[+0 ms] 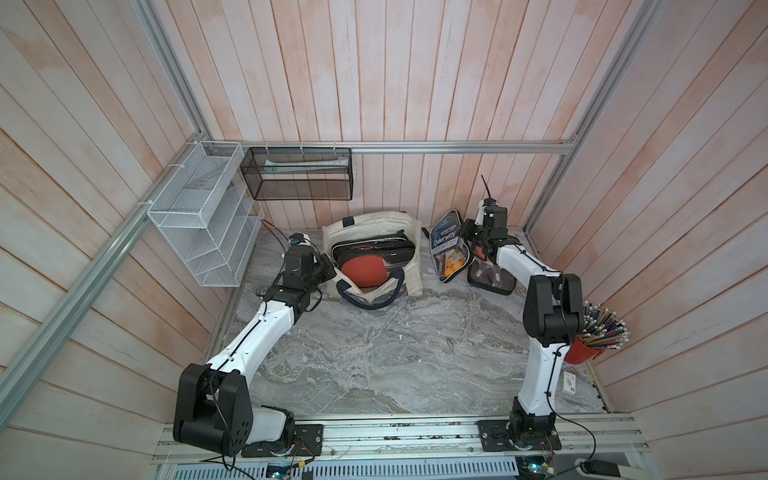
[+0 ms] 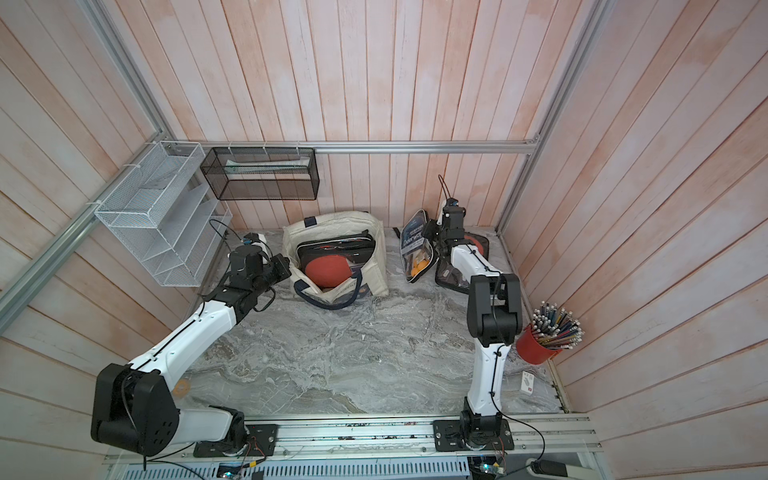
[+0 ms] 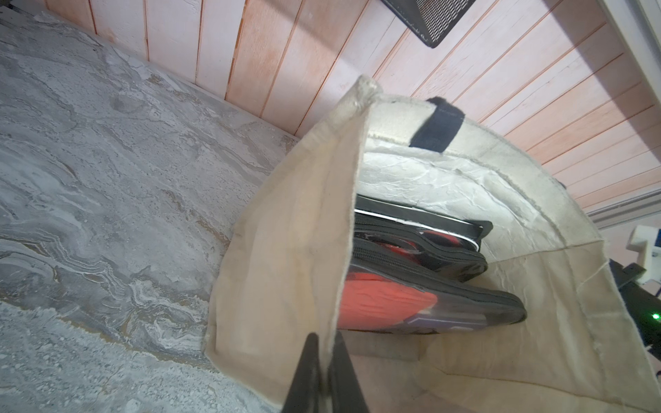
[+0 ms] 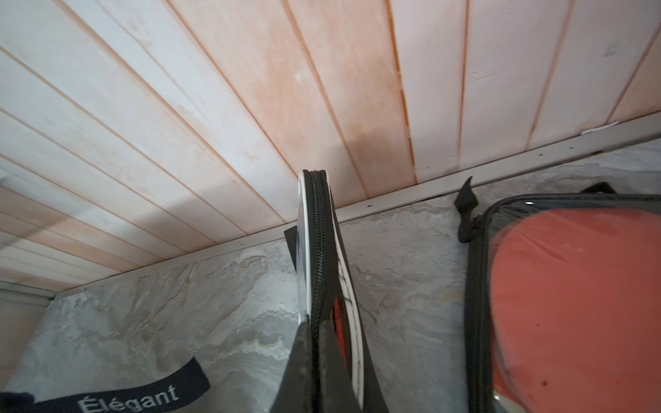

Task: Remove the ping pong set from the canvas bag
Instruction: Place the ping pong set at the center of the board.

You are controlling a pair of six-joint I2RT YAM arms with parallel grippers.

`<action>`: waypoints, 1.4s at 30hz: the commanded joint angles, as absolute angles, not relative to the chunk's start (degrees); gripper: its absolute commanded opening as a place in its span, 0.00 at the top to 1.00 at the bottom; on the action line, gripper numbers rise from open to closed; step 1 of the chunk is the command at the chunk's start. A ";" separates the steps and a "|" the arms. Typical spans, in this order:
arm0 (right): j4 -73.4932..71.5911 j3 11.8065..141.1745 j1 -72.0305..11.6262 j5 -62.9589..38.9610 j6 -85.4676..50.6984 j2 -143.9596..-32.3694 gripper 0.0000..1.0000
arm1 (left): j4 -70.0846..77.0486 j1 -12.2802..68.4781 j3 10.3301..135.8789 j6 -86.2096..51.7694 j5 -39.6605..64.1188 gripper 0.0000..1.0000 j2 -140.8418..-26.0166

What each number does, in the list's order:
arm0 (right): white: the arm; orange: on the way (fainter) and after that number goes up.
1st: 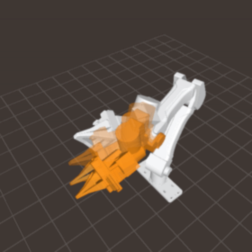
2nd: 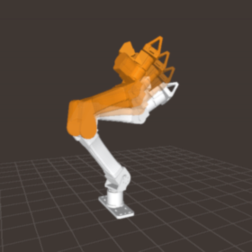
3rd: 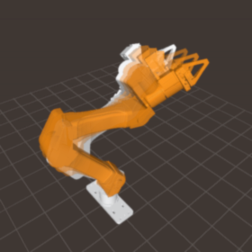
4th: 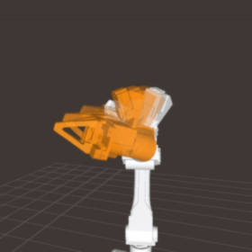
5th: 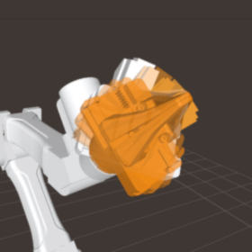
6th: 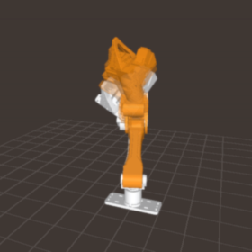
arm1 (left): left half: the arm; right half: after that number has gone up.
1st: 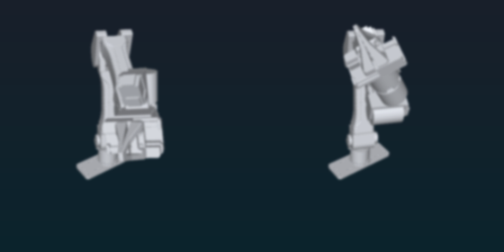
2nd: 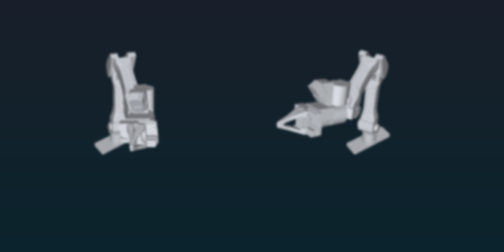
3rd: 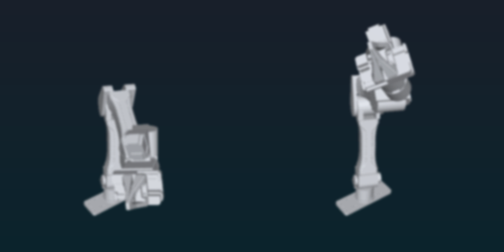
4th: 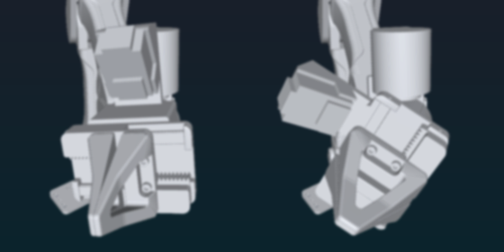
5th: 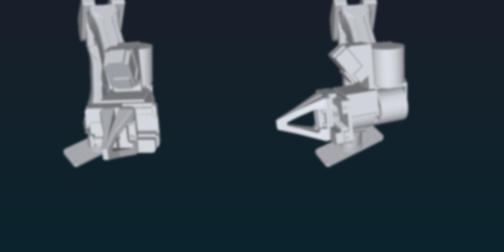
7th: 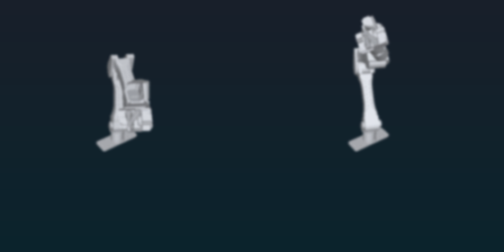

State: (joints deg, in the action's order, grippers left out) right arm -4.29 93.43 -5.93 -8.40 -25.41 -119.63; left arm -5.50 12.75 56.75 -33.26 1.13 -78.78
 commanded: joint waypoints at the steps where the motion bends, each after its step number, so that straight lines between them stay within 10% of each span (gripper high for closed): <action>1: -3.80 94.71 -6.63 -8.76 -23.99 -122.25 1.00 | -6.73 12.54 56.60 -33.31 1.05 1.00 -80.50; 26: 6.20 99.53 -5.30 -7.35 -24.26 -130.55 0.99 | -6.21 12.43 55.53 -33.13 0.66 1.00 -79.89; 33: 3.38 95.46 -5.83 -5.77 -22.77 -124.46 0.23 | -6.19 12.53 55.19 -32.87 0.70 1.00 -79.11; 42: -4.78 88.86 -14.62 -7.11 -9.50 -106.05 0.15 | -5.45 12.56 53.88 -33.30 1.23 1.00 -78.23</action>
State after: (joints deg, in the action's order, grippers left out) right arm 0.80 88.77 -10.33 -5.50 -16.27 -112.44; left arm -3.92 12.75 55.64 -33.26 1.15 -78.85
